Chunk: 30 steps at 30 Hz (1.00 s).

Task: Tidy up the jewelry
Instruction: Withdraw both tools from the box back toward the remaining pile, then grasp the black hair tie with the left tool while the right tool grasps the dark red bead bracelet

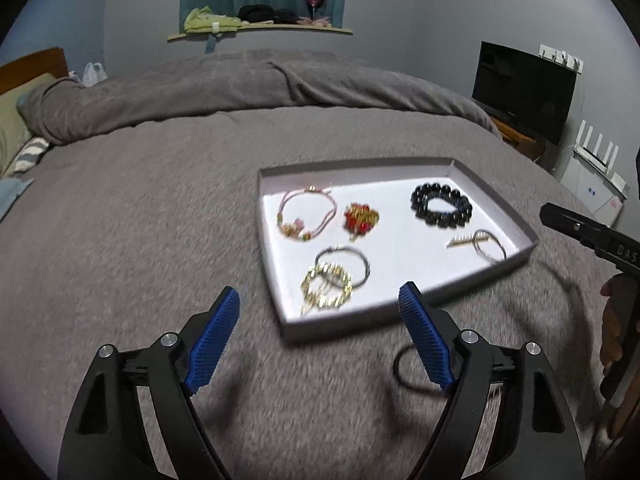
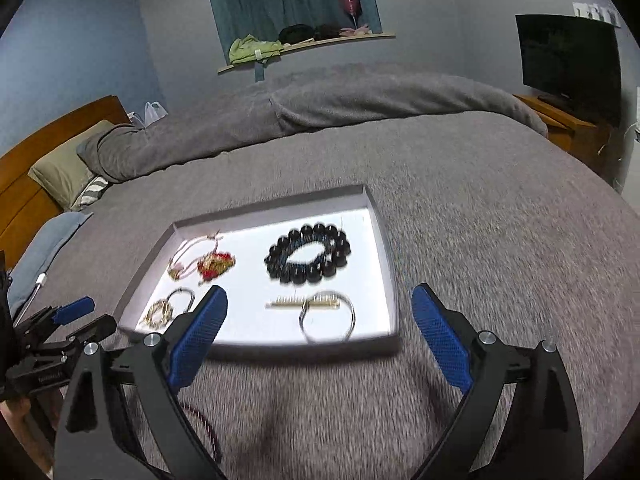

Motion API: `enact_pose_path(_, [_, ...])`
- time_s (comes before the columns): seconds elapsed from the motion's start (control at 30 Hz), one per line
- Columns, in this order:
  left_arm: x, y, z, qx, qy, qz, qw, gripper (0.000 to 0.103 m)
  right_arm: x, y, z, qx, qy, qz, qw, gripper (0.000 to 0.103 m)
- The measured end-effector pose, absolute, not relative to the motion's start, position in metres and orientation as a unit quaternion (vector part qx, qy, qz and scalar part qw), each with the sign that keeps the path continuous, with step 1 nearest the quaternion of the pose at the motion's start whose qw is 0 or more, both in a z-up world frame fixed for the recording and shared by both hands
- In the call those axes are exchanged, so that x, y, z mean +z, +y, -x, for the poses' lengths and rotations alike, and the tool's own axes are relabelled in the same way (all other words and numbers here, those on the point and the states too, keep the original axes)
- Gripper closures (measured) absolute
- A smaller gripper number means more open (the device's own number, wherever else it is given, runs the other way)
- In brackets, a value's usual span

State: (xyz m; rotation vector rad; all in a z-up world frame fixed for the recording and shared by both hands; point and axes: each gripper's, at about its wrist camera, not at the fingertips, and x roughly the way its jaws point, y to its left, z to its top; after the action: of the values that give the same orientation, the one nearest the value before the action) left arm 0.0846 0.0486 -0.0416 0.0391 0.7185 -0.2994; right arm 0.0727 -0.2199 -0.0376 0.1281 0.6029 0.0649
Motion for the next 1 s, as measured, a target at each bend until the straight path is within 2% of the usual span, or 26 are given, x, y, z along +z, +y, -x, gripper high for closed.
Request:
enact_pose_path(0.53, [-0.051,0.044,-0.039,-0.167,0.352,-0.041,0.920,0.020,-0.068,-0.188,-0.014,0.043,0.309,0.003,0.950,0.011])
enact_pose_path(1.0, [-0.069,0.044,-0.043,-0.189,0.360,-0.011,0.913,0.022,-0.092,-0.166,-0.003,0.075,0.329,0.043,0.940,0.011])
